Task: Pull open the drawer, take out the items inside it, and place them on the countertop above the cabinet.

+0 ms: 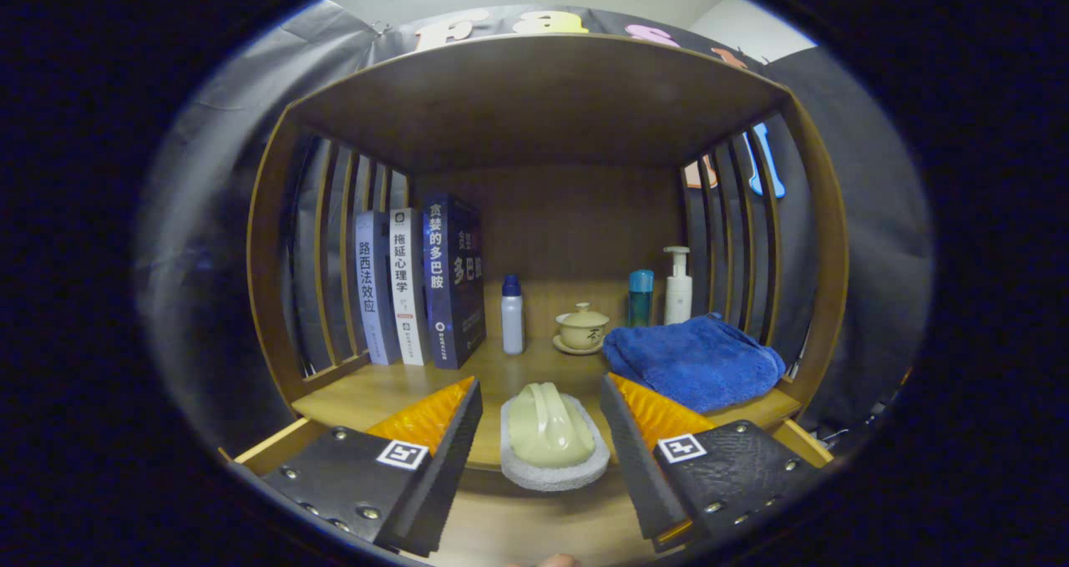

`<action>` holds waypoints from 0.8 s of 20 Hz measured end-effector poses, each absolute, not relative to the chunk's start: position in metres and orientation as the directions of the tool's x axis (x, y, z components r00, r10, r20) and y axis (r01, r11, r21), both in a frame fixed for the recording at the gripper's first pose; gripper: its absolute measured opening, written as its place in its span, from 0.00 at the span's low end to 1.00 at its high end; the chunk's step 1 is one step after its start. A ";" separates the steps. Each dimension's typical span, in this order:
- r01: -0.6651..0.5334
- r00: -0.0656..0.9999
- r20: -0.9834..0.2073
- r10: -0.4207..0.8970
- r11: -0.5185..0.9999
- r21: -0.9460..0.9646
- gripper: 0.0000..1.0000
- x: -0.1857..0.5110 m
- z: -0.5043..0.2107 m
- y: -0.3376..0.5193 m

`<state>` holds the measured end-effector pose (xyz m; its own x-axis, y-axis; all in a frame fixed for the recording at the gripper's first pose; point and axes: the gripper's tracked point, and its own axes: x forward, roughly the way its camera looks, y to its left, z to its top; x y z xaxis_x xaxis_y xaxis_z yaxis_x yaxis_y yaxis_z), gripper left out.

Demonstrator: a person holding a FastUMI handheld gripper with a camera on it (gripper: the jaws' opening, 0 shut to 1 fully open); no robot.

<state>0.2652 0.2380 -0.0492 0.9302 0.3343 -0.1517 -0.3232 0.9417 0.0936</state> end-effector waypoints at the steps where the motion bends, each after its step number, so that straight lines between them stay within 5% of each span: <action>1: -0.323 0.932 -0.144 0.334 0.942 0.094 0.85 0.265 -0.048 0.237; 16: -0.327 0.933 -0.126 0.337 0.941 0.092 0.85 0.262 -0.045 0.238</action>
